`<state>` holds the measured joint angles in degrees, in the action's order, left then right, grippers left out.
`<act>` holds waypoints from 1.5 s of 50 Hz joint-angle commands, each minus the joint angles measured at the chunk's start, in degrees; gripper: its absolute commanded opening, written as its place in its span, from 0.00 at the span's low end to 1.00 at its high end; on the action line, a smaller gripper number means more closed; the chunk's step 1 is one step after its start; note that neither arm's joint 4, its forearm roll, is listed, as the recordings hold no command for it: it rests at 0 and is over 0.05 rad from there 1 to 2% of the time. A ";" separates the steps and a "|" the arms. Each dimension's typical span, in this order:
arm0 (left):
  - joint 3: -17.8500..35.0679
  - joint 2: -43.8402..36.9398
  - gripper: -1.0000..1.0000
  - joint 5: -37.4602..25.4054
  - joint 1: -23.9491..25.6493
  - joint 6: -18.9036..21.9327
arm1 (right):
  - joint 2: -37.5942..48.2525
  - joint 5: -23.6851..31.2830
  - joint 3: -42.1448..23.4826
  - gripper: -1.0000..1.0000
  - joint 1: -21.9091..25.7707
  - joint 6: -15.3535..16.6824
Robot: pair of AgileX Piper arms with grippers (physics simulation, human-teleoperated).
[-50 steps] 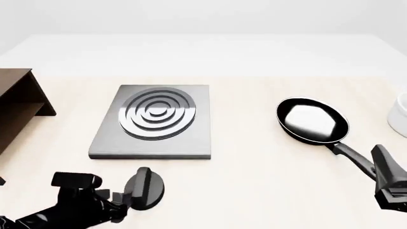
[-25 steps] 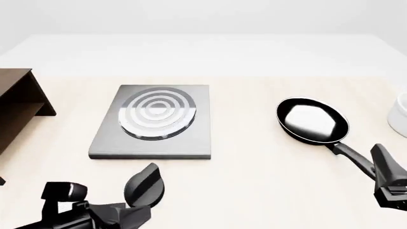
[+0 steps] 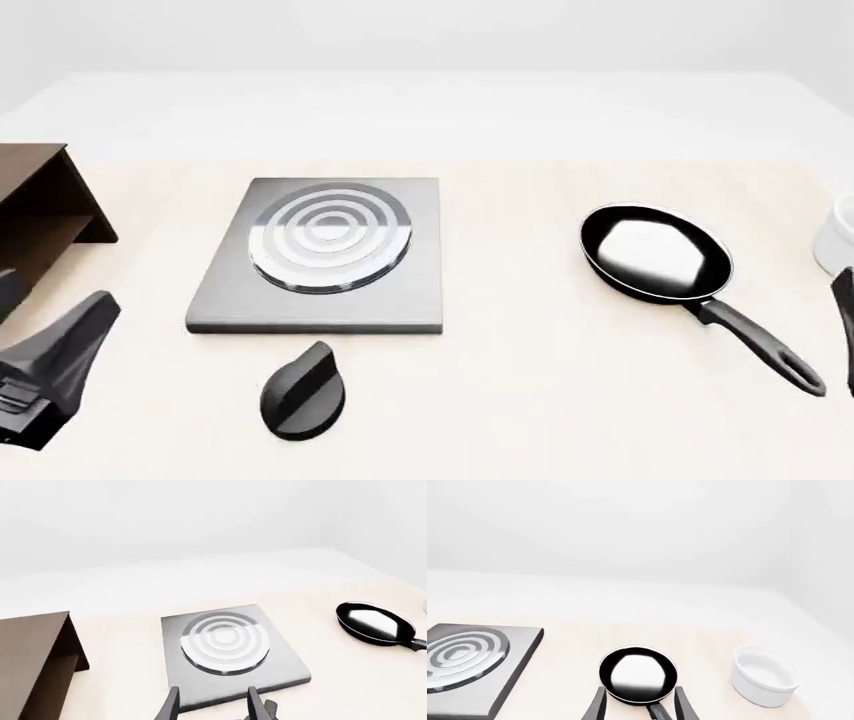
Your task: Turn on the stove and put the frying pan on it.
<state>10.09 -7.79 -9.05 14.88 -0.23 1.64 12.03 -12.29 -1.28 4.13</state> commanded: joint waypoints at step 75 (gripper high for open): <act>-8.88 7.78 1.00 6.33 -14.73 11.64 | 71.17 -38.08 1.12 1.00 -7.58 20.93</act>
<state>1.31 -0.01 -2.58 0.30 11.57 67.27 -19.63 -13.84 -8.02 23.33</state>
